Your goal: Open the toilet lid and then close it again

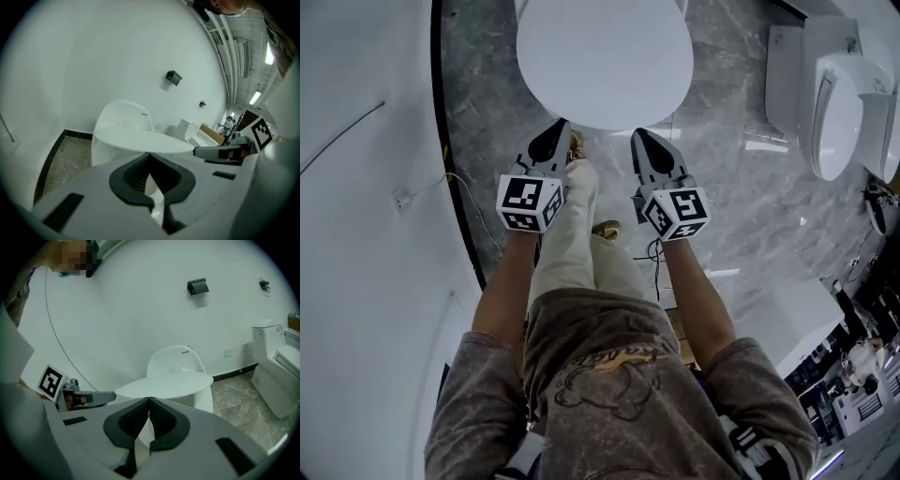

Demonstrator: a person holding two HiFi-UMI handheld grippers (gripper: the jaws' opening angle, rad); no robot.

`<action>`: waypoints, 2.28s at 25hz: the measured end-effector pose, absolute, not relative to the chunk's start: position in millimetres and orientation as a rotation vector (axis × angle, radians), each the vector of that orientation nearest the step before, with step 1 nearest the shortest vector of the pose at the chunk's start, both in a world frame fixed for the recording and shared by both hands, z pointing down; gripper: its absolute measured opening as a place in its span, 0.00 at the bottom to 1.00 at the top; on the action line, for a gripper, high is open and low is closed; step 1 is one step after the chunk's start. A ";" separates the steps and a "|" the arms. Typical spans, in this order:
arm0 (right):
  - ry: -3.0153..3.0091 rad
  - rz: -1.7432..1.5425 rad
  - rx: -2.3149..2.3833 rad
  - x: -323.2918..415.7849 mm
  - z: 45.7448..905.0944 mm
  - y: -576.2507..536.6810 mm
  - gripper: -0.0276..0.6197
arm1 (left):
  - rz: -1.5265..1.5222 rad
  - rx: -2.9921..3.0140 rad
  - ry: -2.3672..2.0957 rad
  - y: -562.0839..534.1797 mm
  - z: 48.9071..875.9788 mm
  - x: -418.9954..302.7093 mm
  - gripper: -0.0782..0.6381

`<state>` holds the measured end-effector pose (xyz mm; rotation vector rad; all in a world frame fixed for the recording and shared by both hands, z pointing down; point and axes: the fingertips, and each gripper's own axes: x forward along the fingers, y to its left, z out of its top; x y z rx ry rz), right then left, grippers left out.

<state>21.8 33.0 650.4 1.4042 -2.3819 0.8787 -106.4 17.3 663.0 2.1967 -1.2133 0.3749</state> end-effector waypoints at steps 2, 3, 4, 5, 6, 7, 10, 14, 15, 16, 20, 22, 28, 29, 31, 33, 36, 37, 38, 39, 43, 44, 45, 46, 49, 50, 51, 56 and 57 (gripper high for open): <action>-2.391 0.866 1.426 20.4 622.1 12.6 0.09 | 0.360 2.202 -1.210 -3.1 635.4 -108.2 0.12; -2.397 0.856 1.433 19.3 608.2 1.7 0.09 | 0.350 2.204 -1.213 -13.8 622.0 -109.3 0.12; -2.405 0.846 1.440 18.6 594.7 -9.3 0.09 | 0.340 2.206 -1.217 -24.5 609.2 -110.2 0.12; -2.414 0.836 1.447 18.6 581.8 -20.1 0.09 | 0.330 2.211 -1.220 -34.9 596.9 -110.3 0.12; -2.423 0.827 1.454 19.7 569.5 -30.4 0.09 | 0.325 2.219 -1.219 -44.6 585.4 -109.3 0.12; -2.430 0.818 1.463 21.5 558.2 -40.1 0.09 | 0.324 2.230 -1.213 -54.0 574.7 -107.5 0.12; -2.449 0.804 1.493 25.9 529.6 -72.6 0.09 | 0.334 2.266 -1.196 -85.6 547.2 -103.5 0.12; -2.484 0.775 1.490 26.4 501.1 -117.0 0.09 | 0.315 2.266 -1.232 -128.6 520.2 -103.3 0.12; -2.493 0.768 1.482 27.0 495.5 -126.5 0.09 | 0.305 2.259 -1.243 -137.7 514.4 -103.3 0.12; -2.499 0.760 1.474 27.9 490.5 -136.2 0.09 | 0.294 2.252 -1.254 -147.2 509.0 -103.2 0.12; -2.500 0.739 1.438 32.9 476.2 -177.3 0.09 | 0.281 2.233 -1.289 -186.6 491.8 -102.4 0.12; -2.505 0.737 1.412 32.4 470.3 -197.2 0.09 | 0.282 2.218 -1.308 -205.5 485.6 -103.2 0.12; -2.503 0.732 1.356 37.9 460.1 -264.7 0.09 | 0.239 2.135 -1.348 -272.1 475.2 -101.1 0.12; -2.499 0.733 1.357 39.4 459.2 -276.0 0.09 | 0.236 2.124 -1.358 -283.1 474.1 -101.4 0.12; -2.490 0.734 1.352 40.9 458.1 -296.0 0.09 | 0.237 2.112 -1.376 -302.3 472.8 -103.3 0.12; -2.485 0.726 1.335 42.2 457.9 -312.6 0.09 | 0.247 2.106 -1.392 -318.3 473.0 -104.3 0.12; -2.481 0.716 1.309 45.7 458.1 -333.1 0.09 | 0.257 2.095 -1.403 -338.5 473.8 -102.1 0.12; -2.479 0.716 1.304 46.6 458.3 -339.0 0.09 | 0.256 2.090 -1.402 -344.7 473.6 -101.4 0.12; -2.478 0.717 1.301 46.8 458.3 -344.1 0.09 | 0.255 2.088 -1.401 -350.6 472.7 -101.1 0.12; -2.477 0.720 1.299 46.5 458.0 -348.1 0.09 | 0.253 2.089 -1.401 -356.0 470.8 -101.3 0.12; -2.490 0.730 1.312 46.0 451.8 -356.7 0.09 | 0.247 2.133 -1.394 -370.7 456.4 -100.4 0.12; -2.495 0.733 1.322 48.1 449.3 -358.6 0.09 | 0.249 2.146 -1.391 -373.2 453.1 -98.9 0.12; -2.501 0.733 1.334 51.1 446.7 -361.0 0.09 | 0.249 2.155 -1.390 -375.6 450.5 -97.2 0.12; -2.505 0.731 1.346 54.7 444.3 -363.7 0.09 | 0.248 2.162 -1.391 -378.0 448.4 -95.7 0.12; -2.511 0.724 1.383 63.4 439.1 -368.9 0.09 | 0.258 2.177 -1.406 -380.7 444.5 -94.0 0.12; -2.513 0.721 1.389 65.0 437.7 -369.5 0.09 | 0.270 2.185 -1.411 -380.6 443.7 -93.7 0.12; -2.518 0.721 1.391 66.3 436.3 -370.3 0.09 | 0.281 2.194 -1.413 -380.5 442.9 -92.9 0.12; -2.556 0.729 1.379 68.8 428.7 -376.7 0.42 | 0.303 2.251 -1.390 -382.2 437.7 -84.5 0.33; -2.561 0.728 1.371 68.1 428.3 -378.6 0.47 | 0.308 2.262 -1.387 -383.3 437.1 -83.1 0.39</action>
